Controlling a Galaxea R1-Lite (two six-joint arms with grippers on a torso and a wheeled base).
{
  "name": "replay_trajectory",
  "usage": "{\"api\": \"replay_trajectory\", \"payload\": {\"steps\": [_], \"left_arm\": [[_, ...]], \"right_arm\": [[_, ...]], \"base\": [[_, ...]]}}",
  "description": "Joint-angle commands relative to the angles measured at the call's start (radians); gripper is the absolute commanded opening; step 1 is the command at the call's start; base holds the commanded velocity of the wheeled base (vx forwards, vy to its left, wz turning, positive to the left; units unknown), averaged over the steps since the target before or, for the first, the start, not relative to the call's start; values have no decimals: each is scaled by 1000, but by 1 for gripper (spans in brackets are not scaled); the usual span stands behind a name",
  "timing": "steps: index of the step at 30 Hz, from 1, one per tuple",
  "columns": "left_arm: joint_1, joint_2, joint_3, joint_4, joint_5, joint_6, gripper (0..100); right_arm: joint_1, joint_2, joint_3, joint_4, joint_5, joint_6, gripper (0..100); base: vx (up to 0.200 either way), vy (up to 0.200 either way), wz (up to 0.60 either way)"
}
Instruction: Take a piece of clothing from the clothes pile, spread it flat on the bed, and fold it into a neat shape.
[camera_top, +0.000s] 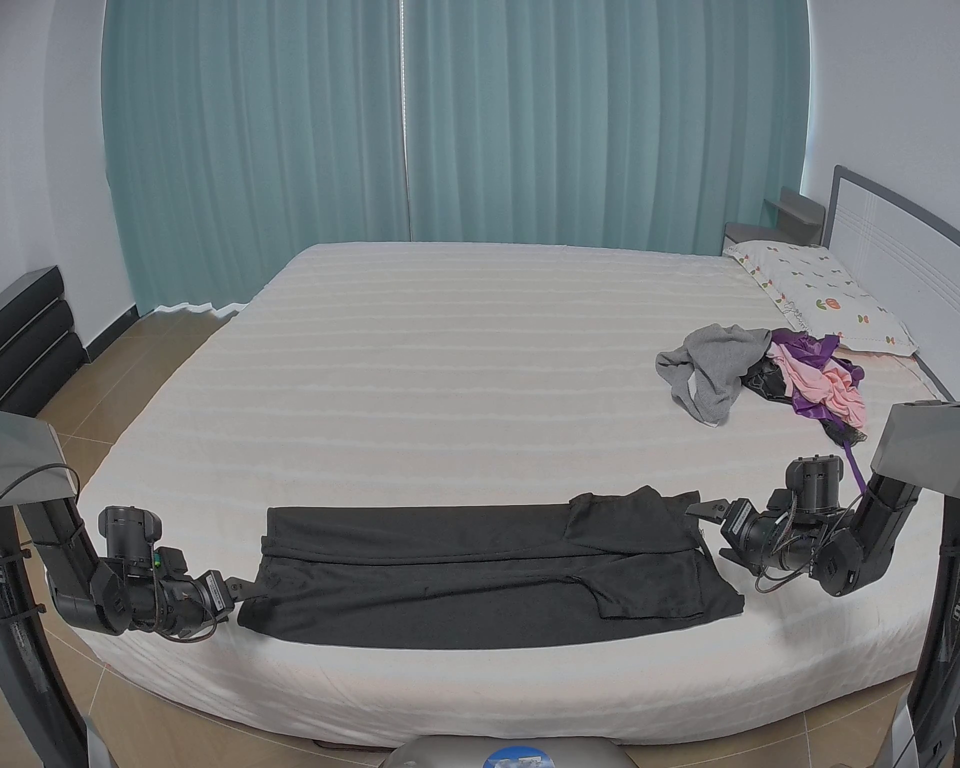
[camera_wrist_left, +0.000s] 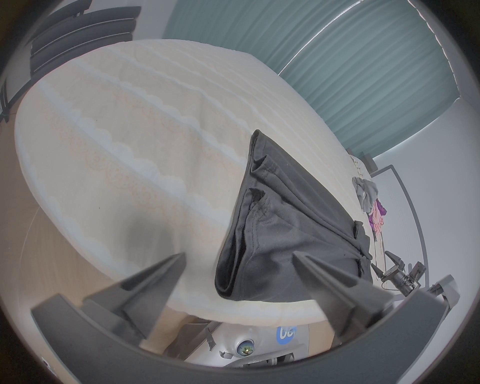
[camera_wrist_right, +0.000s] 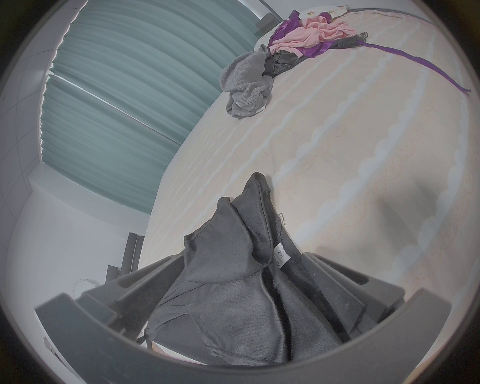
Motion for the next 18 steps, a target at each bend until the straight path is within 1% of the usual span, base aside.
{"api": "replay_trajectory", "payload": {"steps": [1,4,7,10,13,16,18], "left_arm": [[0,-12,-29,-2,-1,-9,100],[-6,-11,-53,-4,-1,-26,100],[-40,8,-119,-5,1,-83,100],[-61,36,-148,-7,4,-97,100],[-93,78,-190,-7,30,-97,100],[-112,106,-202,-27,76,-92,100],[-120,117,-202,-45,93,-92,100]], "right_arm": [[1,1,-1,0,0,0,100],[1,-1,-1,0,0,-2,100],[3,2,-1,0,0,0,100],[3,1,-1,0,0,-2,100],[3,4,-3,0,0,-2,100],[3,4,-4,0,0,-2,100],[4,6,-4,0,0,-2,100]], "base": [[0,0,0],[0,0,0],[0,0,0],[0,0,0],[0,0,0],[0,0,0],[0,0,0]]}}
